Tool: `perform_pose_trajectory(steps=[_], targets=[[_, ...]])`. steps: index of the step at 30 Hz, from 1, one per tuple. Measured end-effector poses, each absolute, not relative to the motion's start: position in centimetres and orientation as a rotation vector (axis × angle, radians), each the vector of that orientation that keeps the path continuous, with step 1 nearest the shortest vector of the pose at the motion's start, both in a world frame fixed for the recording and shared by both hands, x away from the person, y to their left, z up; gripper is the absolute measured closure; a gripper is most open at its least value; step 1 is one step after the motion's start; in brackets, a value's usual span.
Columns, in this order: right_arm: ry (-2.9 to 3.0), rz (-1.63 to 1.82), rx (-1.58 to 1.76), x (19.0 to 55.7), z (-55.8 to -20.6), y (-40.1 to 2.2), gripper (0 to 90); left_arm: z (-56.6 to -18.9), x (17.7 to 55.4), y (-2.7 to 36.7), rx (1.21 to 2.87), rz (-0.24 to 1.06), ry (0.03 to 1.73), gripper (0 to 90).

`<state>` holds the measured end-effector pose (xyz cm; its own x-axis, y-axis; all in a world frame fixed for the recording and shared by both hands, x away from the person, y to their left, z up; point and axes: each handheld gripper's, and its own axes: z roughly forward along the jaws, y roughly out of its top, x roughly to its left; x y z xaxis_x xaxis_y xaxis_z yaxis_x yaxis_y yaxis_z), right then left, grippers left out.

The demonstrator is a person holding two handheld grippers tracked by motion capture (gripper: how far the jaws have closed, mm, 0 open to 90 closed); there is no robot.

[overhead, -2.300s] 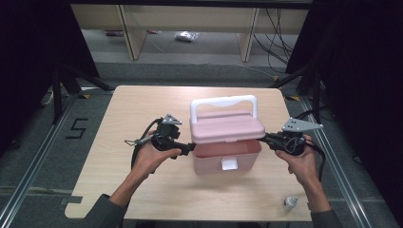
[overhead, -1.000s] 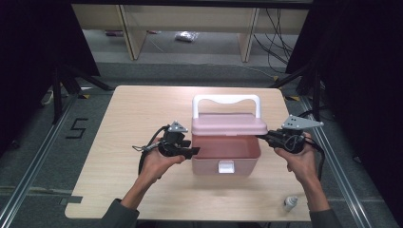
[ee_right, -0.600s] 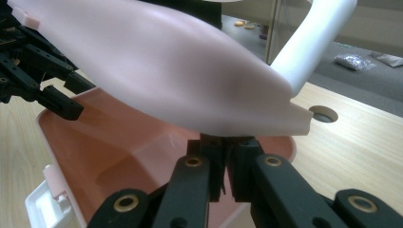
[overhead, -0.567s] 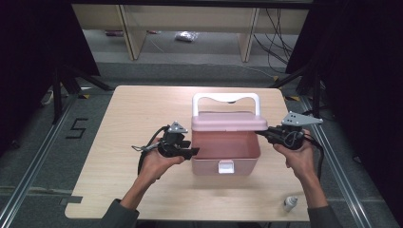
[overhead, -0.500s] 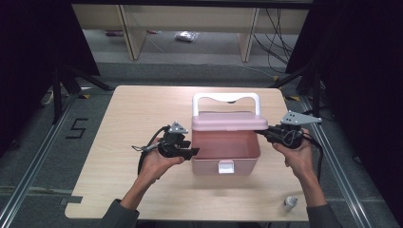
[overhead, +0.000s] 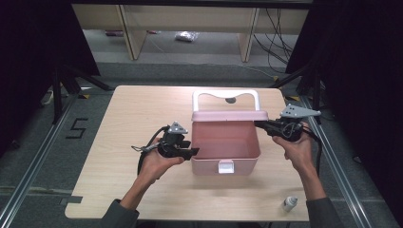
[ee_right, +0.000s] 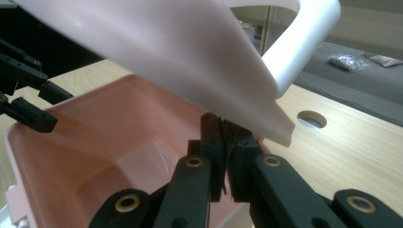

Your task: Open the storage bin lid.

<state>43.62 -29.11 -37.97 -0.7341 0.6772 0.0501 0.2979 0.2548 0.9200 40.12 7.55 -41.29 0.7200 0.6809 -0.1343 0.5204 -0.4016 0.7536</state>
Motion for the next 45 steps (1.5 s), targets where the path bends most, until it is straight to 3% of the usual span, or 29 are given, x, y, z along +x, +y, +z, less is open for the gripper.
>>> perform_pose_trajectory(steps=[45], targets=[[2.120,1.439,0.994,50.2,-36.8,-28.7,87.7,-41.4,40.2,7.7,2.078,0.238,0.907,55.9]])
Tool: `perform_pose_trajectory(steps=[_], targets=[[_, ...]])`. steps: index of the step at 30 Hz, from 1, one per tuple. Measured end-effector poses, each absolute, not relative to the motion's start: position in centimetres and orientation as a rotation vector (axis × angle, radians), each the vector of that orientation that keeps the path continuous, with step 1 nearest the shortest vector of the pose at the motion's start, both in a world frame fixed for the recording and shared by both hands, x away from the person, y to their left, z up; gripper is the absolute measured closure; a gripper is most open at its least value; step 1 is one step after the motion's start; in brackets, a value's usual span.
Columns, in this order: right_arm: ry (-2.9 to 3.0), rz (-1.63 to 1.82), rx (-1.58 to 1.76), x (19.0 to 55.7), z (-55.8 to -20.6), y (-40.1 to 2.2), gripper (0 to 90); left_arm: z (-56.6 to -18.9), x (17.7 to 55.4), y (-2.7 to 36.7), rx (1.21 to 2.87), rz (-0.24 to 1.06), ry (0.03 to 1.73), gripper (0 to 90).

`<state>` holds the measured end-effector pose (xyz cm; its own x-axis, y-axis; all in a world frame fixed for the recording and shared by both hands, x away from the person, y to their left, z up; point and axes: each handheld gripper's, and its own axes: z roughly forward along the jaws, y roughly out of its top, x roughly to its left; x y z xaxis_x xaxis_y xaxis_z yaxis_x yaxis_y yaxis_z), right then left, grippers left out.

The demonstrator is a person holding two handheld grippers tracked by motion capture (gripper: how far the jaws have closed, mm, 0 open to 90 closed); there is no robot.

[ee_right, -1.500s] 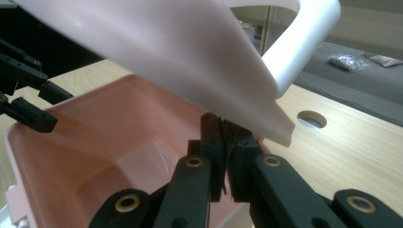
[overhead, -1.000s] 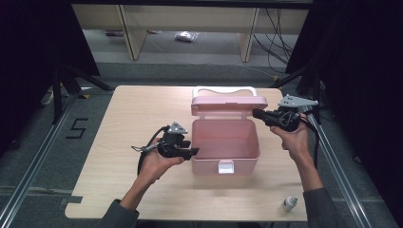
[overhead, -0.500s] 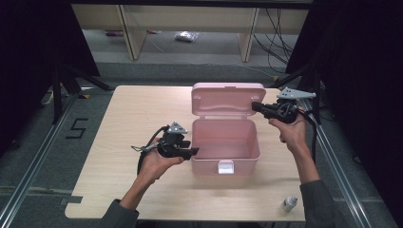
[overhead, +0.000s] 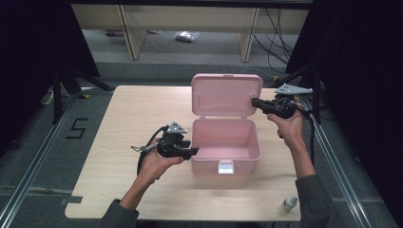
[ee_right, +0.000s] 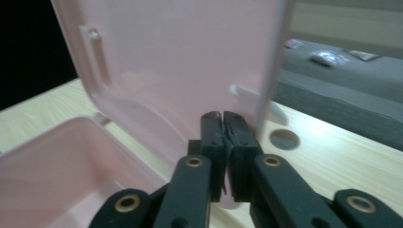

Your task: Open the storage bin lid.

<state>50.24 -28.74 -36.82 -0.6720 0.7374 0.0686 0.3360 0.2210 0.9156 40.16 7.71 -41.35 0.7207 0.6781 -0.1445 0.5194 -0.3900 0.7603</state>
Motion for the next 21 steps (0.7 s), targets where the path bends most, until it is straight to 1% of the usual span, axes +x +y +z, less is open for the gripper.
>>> perform_pose_trajectory(steps=[4,21], targets=[[2.114,1.477,1.035,50.5,-37.2,-29.0,88.2,-41.3,40.2,7.8,2.084,0.237,0.905,56.1],[2.153,1.390,1.080,51.7,-38.1,-28.3,86.6,-41.4,40.1,7.7,2.066,0.237,0.918,56.0]])
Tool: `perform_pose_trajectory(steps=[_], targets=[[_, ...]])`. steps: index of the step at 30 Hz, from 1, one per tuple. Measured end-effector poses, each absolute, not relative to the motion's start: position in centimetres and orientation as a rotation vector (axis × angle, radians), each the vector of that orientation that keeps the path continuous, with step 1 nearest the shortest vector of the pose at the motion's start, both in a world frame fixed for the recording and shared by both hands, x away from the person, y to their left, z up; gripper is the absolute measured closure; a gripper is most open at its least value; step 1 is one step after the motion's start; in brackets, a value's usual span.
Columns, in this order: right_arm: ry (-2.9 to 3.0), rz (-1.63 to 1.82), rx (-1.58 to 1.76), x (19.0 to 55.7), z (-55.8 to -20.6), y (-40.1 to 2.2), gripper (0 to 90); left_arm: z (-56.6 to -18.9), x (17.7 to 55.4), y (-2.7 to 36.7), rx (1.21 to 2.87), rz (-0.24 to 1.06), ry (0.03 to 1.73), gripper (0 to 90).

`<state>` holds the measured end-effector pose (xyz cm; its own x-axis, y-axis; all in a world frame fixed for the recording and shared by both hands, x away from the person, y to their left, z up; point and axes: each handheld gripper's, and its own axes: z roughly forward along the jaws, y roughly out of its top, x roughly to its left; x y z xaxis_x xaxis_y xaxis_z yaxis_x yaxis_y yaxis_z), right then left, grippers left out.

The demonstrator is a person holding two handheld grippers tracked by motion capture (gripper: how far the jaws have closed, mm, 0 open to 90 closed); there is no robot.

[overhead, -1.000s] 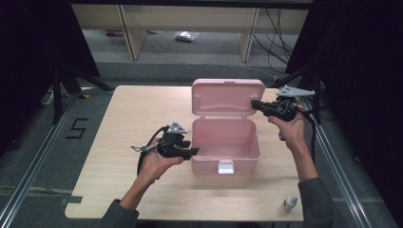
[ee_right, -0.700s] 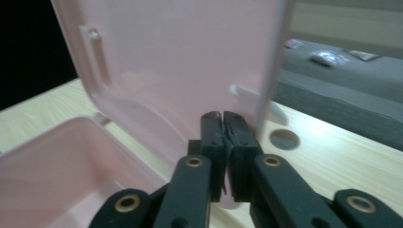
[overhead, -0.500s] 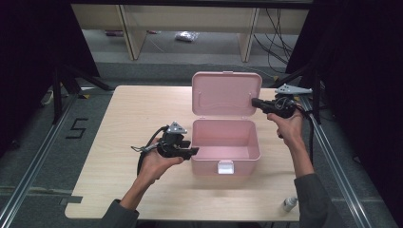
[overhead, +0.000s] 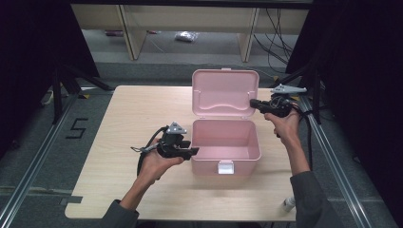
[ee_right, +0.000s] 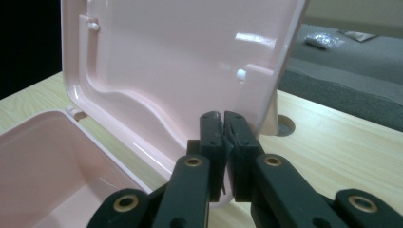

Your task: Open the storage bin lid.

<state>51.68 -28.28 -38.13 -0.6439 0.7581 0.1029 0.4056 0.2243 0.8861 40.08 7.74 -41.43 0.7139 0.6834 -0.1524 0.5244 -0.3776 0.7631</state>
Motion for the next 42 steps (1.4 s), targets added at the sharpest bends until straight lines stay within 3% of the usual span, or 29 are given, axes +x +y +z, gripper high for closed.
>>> perform_pose_trajectory(steps=[20,27,42], targets=[[2.160,1.357,1.050,50.7,-38.0,-28.3,83.0,-41.5,40.1,7.8,2.056,0.223,0.918,55.2],[2.246,1.250,1.029,48.1,-37.8,-28.6,75.3,-41.6,40.1,7.7,2.059,0.227,0.919,54.5],[2.272,1.216,1.042,44.4,-38.1,-29.9,67.7,-41.6,40.1,7.6,2.052,0.233,0.928,53.9]])
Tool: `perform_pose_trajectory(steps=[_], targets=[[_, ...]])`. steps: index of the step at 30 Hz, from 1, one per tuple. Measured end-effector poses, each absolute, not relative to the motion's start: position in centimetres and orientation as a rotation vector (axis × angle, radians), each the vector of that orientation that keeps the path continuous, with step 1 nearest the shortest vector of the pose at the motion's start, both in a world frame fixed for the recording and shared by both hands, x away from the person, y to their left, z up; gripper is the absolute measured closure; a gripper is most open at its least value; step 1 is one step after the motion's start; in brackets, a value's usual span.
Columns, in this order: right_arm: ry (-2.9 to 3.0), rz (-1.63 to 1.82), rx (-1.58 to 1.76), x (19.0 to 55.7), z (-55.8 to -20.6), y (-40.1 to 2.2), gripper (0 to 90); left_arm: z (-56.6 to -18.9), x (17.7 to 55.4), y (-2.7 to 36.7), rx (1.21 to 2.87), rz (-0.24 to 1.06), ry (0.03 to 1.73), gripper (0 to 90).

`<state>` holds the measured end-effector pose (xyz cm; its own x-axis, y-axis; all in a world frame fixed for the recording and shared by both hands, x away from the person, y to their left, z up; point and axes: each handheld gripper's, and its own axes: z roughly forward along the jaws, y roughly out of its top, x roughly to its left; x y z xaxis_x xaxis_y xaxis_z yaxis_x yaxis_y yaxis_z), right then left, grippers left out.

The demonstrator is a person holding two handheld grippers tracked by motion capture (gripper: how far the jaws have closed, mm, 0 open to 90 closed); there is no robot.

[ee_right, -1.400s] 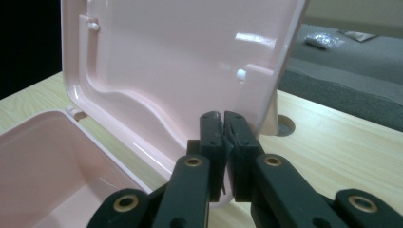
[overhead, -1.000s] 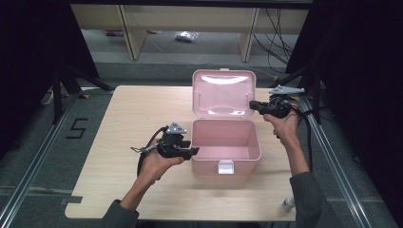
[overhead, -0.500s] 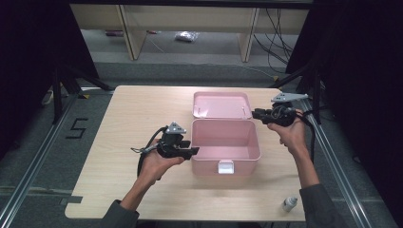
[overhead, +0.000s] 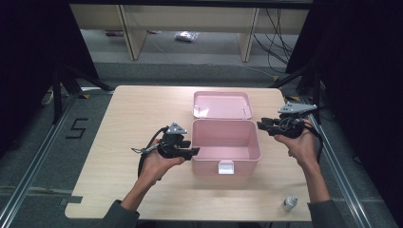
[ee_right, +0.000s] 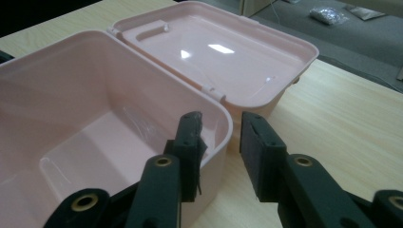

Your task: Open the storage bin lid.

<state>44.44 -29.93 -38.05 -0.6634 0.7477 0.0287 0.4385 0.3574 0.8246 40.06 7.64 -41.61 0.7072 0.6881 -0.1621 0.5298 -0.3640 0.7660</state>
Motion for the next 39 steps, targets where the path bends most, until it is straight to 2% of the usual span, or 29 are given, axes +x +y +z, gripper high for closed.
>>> perform_pose_trajectory(steps=[20,39], targets=[[2.286,1.148,1.108,39.5,-38.1,-32.8,55.4,-41.8,40.2,7.6,2.050,0.235,0.921,52.4],[2.390,0.970,1.163,36.2,-39.2,-32.6,47.8,-41.8,40.2,7.6,2.050,0.233,0.917,52.1]])
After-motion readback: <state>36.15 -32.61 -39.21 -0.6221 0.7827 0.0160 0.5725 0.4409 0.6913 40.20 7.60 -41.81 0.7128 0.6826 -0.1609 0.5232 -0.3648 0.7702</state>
